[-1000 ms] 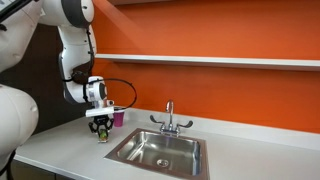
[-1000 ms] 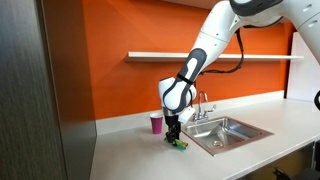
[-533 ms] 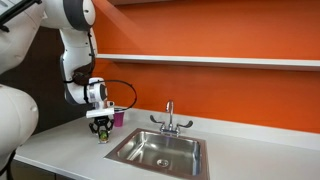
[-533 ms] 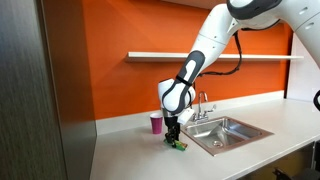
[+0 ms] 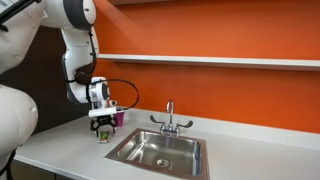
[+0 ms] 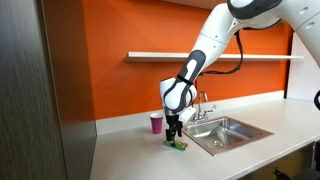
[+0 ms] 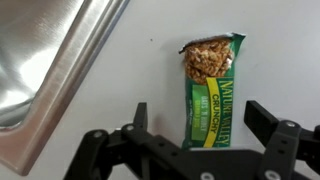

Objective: Remove the green packet from the sink

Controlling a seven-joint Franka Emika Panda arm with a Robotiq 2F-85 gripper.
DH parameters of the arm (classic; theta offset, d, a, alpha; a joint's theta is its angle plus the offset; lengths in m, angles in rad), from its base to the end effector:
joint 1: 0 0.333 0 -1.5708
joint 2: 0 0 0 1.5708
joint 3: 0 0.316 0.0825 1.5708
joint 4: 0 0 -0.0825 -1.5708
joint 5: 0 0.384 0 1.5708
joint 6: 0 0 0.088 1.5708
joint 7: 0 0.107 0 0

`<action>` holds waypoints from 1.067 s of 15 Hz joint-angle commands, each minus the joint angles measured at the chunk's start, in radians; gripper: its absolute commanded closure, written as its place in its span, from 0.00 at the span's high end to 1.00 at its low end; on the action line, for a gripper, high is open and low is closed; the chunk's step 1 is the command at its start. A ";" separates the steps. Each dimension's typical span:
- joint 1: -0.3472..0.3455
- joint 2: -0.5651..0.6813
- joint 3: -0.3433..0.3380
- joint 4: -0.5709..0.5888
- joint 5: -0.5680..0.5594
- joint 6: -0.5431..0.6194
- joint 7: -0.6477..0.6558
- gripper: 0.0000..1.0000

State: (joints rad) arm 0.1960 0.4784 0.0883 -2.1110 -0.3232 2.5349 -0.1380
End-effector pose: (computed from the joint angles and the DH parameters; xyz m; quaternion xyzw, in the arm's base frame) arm 0.5481 0.1645 0.1811 0.9396 0.3345 -0.0187 0.0696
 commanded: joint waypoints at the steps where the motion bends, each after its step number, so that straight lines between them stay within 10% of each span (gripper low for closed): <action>1: -0.029 -0.076 -0.004 -0.045 0.019 -0.011 -0.010 1.00; 16: -0.146 -0.279 -0.133 -0.327 0.071 -0.007 0.104 1.00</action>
State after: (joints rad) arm 0.0841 0.2646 -0.0294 -2.3543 -0.2643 2.5300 -0.0730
